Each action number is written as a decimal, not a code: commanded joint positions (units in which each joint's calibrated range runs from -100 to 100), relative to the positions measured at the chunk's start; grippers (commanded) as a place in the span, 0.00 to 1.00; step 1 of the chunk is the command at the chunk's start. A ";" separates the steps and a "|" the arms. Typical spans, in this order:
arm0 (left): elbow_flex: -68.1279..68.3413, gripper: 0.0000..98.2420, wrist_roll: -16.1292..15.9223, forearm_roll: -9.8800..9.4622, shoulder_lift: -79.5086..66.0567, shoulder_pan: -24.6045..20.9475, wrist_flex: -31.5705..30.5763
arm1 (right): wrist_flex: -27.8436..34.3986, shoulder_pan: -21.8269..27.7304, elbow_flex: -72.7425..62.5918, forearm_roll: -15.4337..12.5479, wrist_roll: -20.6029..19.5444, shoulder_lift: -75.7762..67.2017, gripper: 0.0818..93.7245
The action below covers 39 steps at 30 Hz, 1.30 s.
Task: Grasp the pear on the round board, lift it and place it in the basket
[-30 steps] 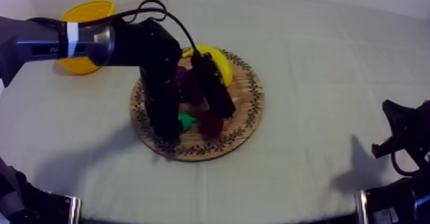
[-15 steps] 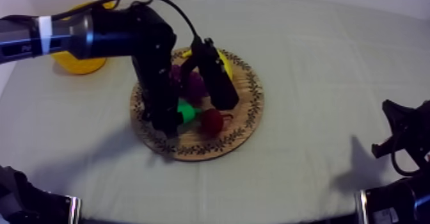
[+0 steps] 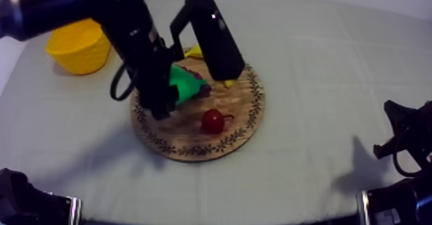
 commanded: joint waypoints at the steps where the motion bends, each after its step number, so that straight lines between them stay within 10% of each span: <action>1: -1.54 0.53 0.03 -0.07 -1.36 0.10 1.63 | 0.02 -0.02 -0.02 0.00 0.00 -0.03 0.00; 18: -2.91 0.53 4.54 1.93 -4.41 -1.84 2.01 | 0.02 -0.02 -0.02 0.00 0.00 -0.03 0.00; 39: -0.16 0.52 27.17 9.20 -7.38 -2.79 -3.31 | 0.02 -0.02 -0.02 0.00 0.00 -0.03 0.00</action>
